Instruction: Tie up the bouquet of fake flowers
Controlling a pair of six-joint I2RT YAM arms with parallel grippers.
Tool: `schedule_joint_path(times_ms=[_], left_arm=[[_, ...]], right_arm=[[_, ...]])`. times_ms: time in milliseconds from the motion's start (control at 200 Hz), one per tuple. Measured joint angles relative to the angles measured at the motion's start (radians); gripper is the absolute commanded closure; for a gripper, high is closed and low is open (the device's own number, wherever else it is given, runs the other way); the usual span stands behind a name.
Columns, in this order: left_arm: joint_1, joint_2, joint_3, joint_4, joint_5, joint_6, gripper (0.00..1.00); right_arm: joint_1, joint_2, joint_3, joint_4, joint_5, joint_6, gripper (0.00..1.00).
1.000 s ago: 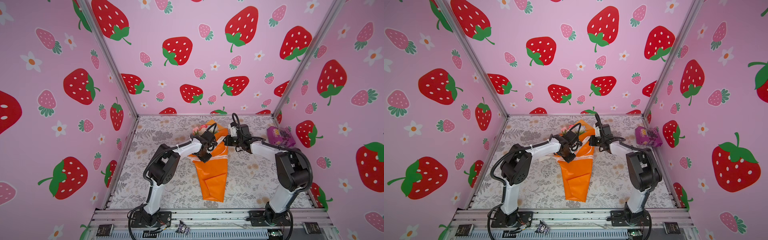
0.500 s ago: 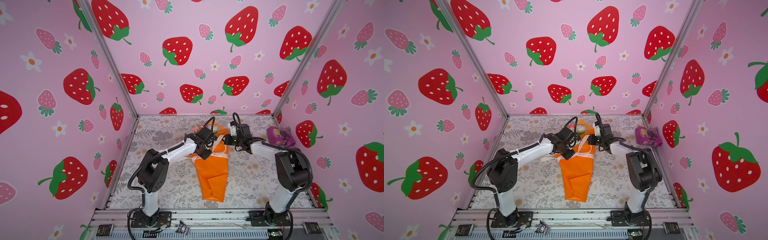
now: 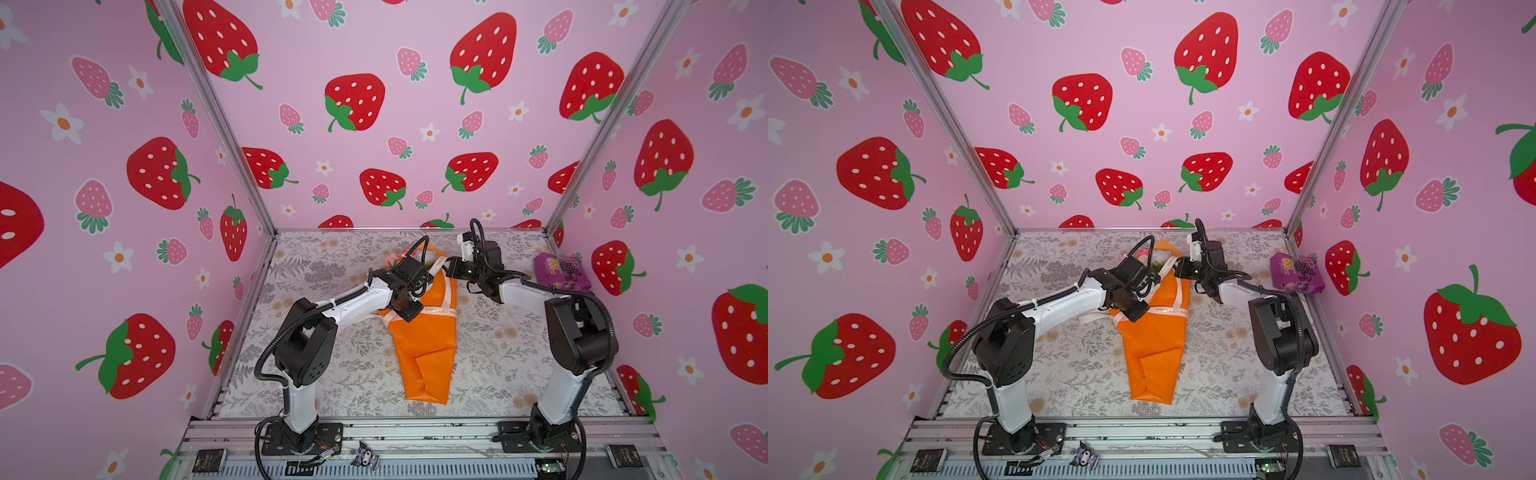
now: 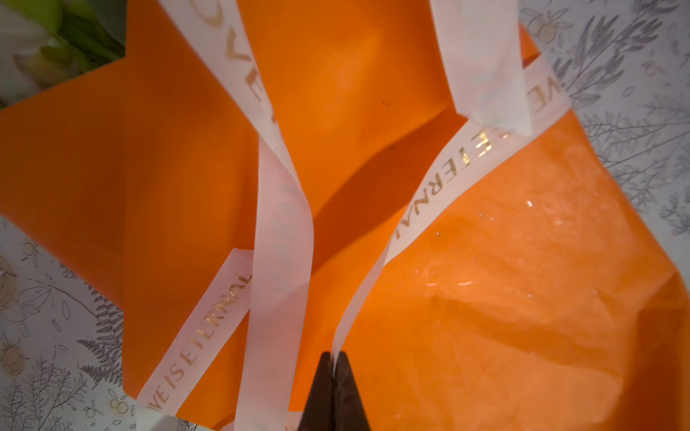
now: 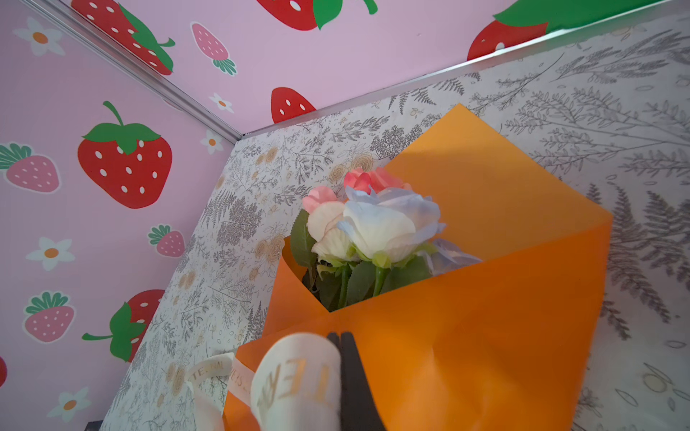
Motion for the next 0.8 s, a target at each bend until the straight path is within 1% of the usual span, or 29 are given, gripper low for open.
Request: schedule_joint_path(times_ms=[205,395,595,800], left_arm=[[0.0,-0.042,-0.005,0.007,0.003,-0.008,1.0],[0.0,-0.05,-0.005,0.016,0.003,-0.01,1.0],[0.0,-0.05,-0.014,0.023,0.003,-0.015,1.0],[0.0,-0.056,-0.017,0.034,0.002,-0.016,1.0]], right_arm=[[0.012,0.046,0.011,0.009,-0.027,0.011,0.99],[0.019,0.089,0.109,0.024,-0.053,0.022,0.99],[0.032,0.09,0.069,0.053,-0.062,0.044,0.99],[0.038,0.108,0.034,0.023,-0.071,0.046,0.99]])
